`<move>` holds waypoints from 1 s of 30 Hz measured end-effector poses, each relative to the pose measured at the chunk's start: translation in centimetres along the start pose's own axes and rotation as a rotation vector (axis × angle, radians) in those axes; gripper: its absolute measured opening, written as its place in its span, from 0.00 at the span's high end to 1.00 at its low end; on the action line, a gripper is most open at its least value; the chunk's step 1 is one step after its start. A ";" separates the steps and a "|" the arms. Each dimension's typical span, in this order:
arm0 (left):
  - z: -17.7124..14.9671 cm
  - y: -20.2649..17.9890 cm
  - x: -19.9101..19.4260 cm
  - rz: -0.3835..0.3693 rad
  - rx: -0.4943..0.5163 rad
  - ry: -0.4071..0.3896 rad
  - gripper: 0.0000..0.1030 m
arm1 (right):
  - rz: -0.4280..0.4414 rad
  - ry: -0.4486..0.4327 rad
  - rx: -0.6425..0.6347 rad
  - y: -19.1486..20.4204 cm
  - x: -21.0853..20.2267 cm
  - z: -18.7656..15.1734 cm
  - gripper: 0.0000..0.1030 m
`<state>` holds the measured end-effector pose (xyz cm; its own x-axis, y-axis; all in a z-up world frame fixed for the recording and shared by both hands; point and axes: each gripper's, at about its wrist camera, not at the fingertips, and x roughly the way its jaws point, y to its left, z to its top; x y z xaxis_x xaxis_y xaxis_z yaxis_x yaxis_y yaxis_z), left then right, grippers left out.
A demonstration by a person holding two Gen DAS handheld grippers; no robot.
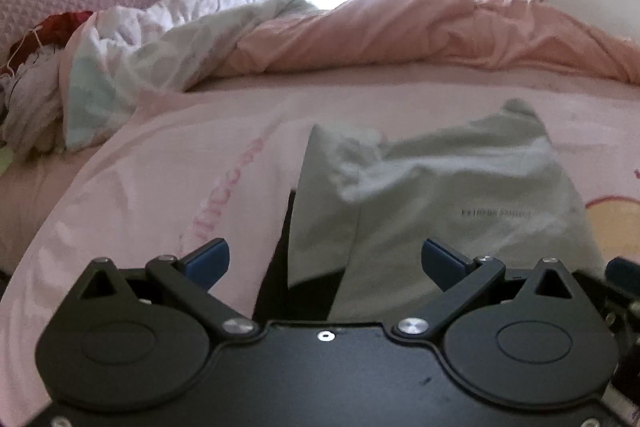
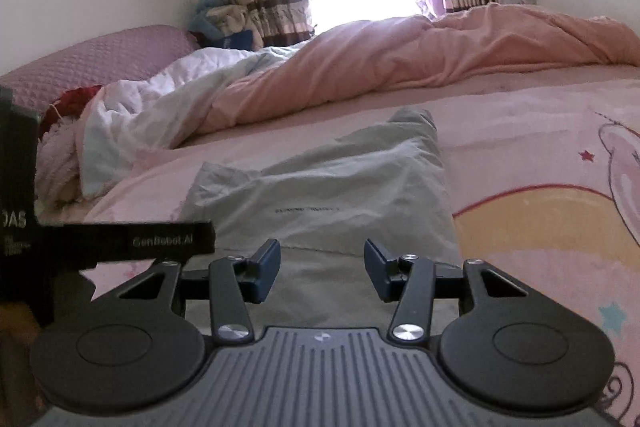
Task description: Fold large clothes
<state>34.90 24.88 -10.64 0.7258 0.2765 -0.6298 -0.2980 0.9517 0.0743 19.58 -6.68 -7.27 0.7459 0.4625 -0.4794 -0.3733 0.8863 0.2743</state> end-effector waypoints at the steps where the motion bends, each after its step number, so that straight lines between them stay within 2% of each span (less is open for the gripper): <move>1: -0.3 0.0 0.0 -0.004 -0.002 0.008 0.00 | 0.000 0.004 0.005 -0.1 -0.1 -0.2 0.44; 4: -1.6 0.2 0.2 -0.005 -0.008 0.039 0.00 | -0.016 0.038 0.011 -0.5 0.0 -0.6 0.38; 7: -4.2 0.5 -0.5 -0.011 0.058 0.098 0.00 | -0.152 0.111 0.066 -2.4 -0.9 -2.9 0.39; 9: -6.4 1.7 -2.2 -0.023 0.077 0.107 0.00 | -0.086 0.065 0.029 -3.6 -3.2 -5.4 0.39; 11: -8.9 3.5 -4.1 -0.047 0.032 0.108 0.00 | -0.078 0.106 -0.034 -4.3 -4.2 -7.6 0.36; 13: -11.4 4.4 -4.2 -0.090 0.027 0.171 0.00 | 0.010 0.150 0.046 -5.8 -4.6 -8.6 0.36; 14: -12.4 4.7 -4.2 -0.102 0.020 0.172 0.00 | 0.058 0.163 0.121 -7.0 -4.7 -8.9 0.37; 16: -13.4 5.7 -4.7 -0.125 -0.034 0.169 0.00 | 0.089 0.171 0.126 -7.7 -5.1 -8.9 0.37; 18: -13.6 6.0 -5.4 -0.129 -0.030 0.170 0.00 | 0.113 0.192 0.125 -8.0 -5.6 -8.8 0.36; 21: -13.3 6.0 -6.5 -0.136 0.029 0.146 0.00 | 0.174 0.219 0.193 -9.5 -6.0 -8.4 0.36; 23: -12.4 6.4 -7.0 -0.160 0.018 0.135 0.00 | 0.195 0.207 0.230 -10.1 -6.5 -8.1 0.35; 27: -9.5 7.6 -6.5 -0.214 -0.072 0.100 0.00 | 0.158 0.160 0.241 -11.0 -6.6 -6.7 0.33; 30: -7.6 6.3 -6.4 -0.200 -0.046 0.059 0.00 | 0.147 0.110 0.236 -10.5 -6.8 -5.8 0.37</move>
<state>23.67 28.11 -11.95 0.7360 0.0726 -0.6731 -0.1805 0.9793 -0.0917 15.25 -19.03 -11.71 0.6244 0.5966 -0.5041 -0.3243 0.7852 0.5275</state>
